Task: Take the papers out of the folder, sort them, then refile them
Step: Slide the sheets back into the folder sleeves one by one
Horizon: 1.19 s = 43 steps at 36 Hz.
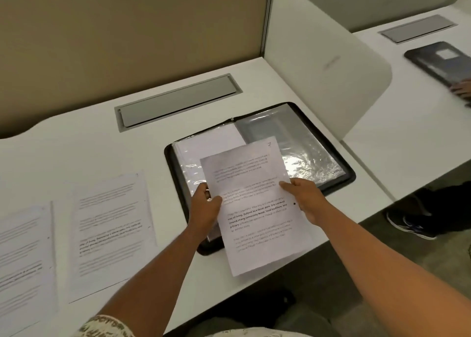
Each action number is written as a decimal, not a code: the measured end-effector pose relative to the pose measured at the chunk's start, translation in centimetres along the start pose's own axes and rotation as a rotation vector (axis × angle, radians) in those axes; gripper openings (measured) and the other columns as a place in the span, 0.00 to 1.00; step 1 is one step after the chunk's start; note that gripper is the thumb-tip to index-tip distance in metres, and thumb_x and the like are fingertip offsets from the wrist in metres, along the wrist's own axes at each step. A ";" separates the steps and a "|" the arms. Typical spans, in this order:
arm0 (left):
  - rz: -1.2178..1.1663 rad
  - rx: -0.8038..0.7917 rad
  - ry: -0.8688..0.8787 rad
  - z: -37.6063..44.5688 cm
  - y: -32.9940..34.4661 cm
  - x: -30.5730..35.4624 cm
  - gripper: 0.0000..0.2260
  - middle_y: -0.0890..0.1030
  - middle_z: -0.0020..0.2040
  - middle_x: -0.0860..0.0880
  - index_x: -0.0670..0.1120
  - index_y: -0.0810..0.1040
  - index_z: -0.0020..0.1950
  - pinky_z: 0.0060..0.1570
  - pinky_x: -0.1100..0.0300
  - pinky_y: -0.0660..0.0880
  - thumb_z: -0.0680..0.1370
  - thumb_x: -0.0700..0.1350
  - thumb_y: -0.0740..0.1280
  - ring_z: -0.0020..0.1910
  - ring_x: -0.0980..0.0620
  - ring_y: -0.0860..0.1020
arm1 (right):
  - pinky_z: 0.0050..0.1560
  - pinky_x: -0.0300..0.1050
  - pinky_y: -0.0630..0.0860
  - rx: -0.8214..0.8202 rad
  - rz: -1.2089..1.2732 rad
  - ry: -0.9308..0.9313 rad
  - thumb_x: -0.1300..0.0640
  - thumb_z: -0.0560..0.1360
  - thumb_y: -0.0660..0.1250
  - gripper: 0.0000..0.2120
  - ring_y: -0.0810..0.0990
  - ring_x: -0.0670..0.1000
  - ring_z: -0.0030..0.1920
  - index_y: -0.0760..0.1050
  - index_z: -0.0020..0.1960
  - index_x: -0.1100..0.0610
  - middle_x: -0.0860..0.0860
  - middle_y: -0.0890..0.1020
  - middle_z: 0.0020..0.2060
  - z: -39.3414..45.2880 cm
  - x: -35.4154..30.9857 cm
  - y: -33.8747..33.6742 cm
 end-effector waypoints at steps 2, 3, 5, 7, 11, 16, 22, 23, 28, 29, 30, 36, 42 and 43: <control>-0.010 -0.014 -0.013 -0.2 1.2 0.0 0.15 0.82 0.55 0.51 0.51 0.73 0.58 0.47 0.56 0.82 0.77 0.34 0.65 0.52 0.51 0.82 | 0.52 0.60 0.81 -0.019 -0.002 -0.014 0.50 0.78 0.71 0.18 0.84 0.63 0.48 0.79 0.56 0.66 0.63 0.84 0.53 0.6 -0.1 -1.0; -0.010 -0.022 -0.018 -0.4 1.8 0.0 0.15 0.82 0.56 0.52 0.53 0.74 0.58 0.50 0.52 0.82 0.76 0.36 0.66 0.53 0.50 0.82 | 0.47 0.56 0.80 -0.017 -0.011 -0.023 0.50 0.79 0.71 0.18 0.84 0.62 0.46 0.79 0.55 0.66 0.63 0.84 0.53 1.1 -0.1 -1.7; 0.013 -0.027 -0.030 -0.8 3.0 -0.1 0.15 0.82 0.55 0.53 0.55 0.74 0.57 0.51 0.50 0.82 0.73 0.40 0.66 0.53 0.51 0.82 | 0.43 0.53 0.78 -0.008 -0.030 -0.035 0.52 0.79 0.69 0.16 0.83 0.59 0.44 0.79 0.53 0.66 0.64 0.84 0.52 1.7 -0.1 -3.2; 0.035 -0.019 -0.036 -1.3 4.2 0.1 0.15 0.82 0.55 0.54 0.54 0.74 0.57 0.46 0.55 0.82 0.75 0.38 0.66 0.50 0.53 0.82 | 0.47 0.57 0.81 -0.016 -0.039 -0.036 0.55 0.79 0.69 0.12 0.84 0.61 0.46 0.80 0.51 0.66 0.63 0.84 0.51 2.4 0.0 -4.5; 0.013 0.020 -0.070 -2.0 6.4 -0.4 0.12 0.83 0.53 0.50 0.51 0.76 0.56 0.43 0.56 0.82 0.79 0.36 0.63 0.48 0.52 0.83 | 0.47 0.55 0.83 -0.096 -0.064 -0.031 0.60 0.80 0.67 0.06 0.86 0.61 0.49 0.82 0.50 0.61 0.58 0.87 0.48 2.6 0.3 -6.5; 0.021 0.141 -0.068 -3.4 8.8 -0.8 0.04 0.83 0.48 0.49 0.54 0.76 0.51 0.50 0.49 0.81 0.80 0.44 0.67 0.48 0.48 0.83 | 0.51 0.58 0.83 -0.172 -0.082 -0.022 0.59 0.81 0.67 0.07 0.86 0.60 0.50 0.82 0.52 0.61 0.57 0.87 0.50 2.8 1.7 -9.3; 0.068 0.130 -0.148 -5.4 12.2 -1.8 0.06 0.84 0.45 0.43 0.45 0.80 0.50 0.46 0.46 0.82 0.79 0.38 0.64 0.45 0.40 0.83 | 0.46 0.51 0.82 -0.229 -0.064 -0.001 0.54 0.81 0.67 0.08 0.86 0.55 0.49 0.82 0.57 0.55 0.53 0.87 0.50 2.1 3.7 -12.6; 0.074 0.117 -0.153 -5.6 12.7 -1.9 0.06 0.84 0.46 0.43 0.45 0.80 0.49 0.48 0.43 0.82 0.79 0.38 0.64 0.46 0.39 0.83 | 0.47 0.51 0.83 -0.228 -0.075 -0.009 0.53 0.81 0.67 0.08 0.86 0.55 0.49 0.82 0.58 0.54 0.52 0.87 0.50 2.2 4.0 -13.0; 0.132 0.126 -0.133 -5.8 14.7 -2.0 0.04 0.83 0.46 0.41 0.43 0.79 0.48 0.45 0.45 0.82 0.79 0.40 0.64 0.47 0.39 0.83 | 0.54 0.58 0.83 -0.175 -0.116 -0.014 0.55 0.82 0.66 0.08 0.86 0.55 0.49 0.81 0.57 0.55 0.52 0.87 0.50 2.4 5.7 -15.1; 0.153 0.140 -0.116 -5.7 15.0 -1.9 0.03 0.83 0.46 0.42 0.44 0.79 0.49 0.45 0.45 0.82 0.79 0.41 0.65 0.47 0.40 0.83 | 0.54 0.57 0.83 -0.173 -0.129 -0.008 0.55 0.82 0.65 0.08 0.86 0.55 0.49 0.81 0.58 0.55 0.52 0.87 0.50 2.3 6.0 -15.5; 0.191 0.163 -0.090 -5.6 15.2 -1.8 0.03 0.83 0.45 0.45 0.46 0.78 0.50 0.46 0.45 0.81 0.79 0.42 0.66 0.46 0.43 0.82 | 0.54 0.57 0.83 -0.174 -0.148 -0.001 0.55 0.82 0.65 0.09 0.86 0.55 0.49 0.81 0.58 0.55 0.52 0.87 0.50 2.2 6.2 -15.9; 0.476 0.270 0.159 -3.9 17.6 0.1 0.10 0.77 0.49 0.54 0.50 0.77 0.59 0.46 0.58 0.73 0.78 0.45 0.66 0.44 0.56 0.78 | 0.53 0.60 0.83 -0.185 -0.210 0.053 0.54 0.82 0.65 0.09 0.87 0.57 0.47 0.81 0.56 0.57 0.54 0.87 0.47 2.1 7.8 -18.8; 0.730 0.121 0.353 -1.4 22.1 1.3 0.10 0.78 0.53 0.47 0.46 0.82 0.58 0.51 0.61 0.67 0.79 0.40 0.66 0.56 0.48 0.72 | 0.53 0.62 0.83 -0.198 -0.244 0.081 0.54 0.82 0.66 0.10 0.87 0.59 0.46 0.82 0.54 0.59 0.55 0.87 0.46 1.9 8.2 -21.1; 0.772 0.091 0.371 -1.0 22.7 1.4 0.10 0.78 0.53 0.46 0.46 0.82 0.58 0.52 0.59 0.68 0.79 0.41 0.66 0.56 0.47 0.72 | 0.52 0.62 0.83 -0.200 -0.263 0.080 0.54 0.82 0.66 0.10 0.87 0.58 0.46 0.82 0.54 0.60 0.55 0.87 0.45 1.9 8.2 -21.3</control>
Point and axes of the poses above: each hand's wrist, its own z-axis towards the middle knuckle, its own y-axis out of the palm, x = y × z, the point moved 6 cm from there along z, towards the middle knuckle
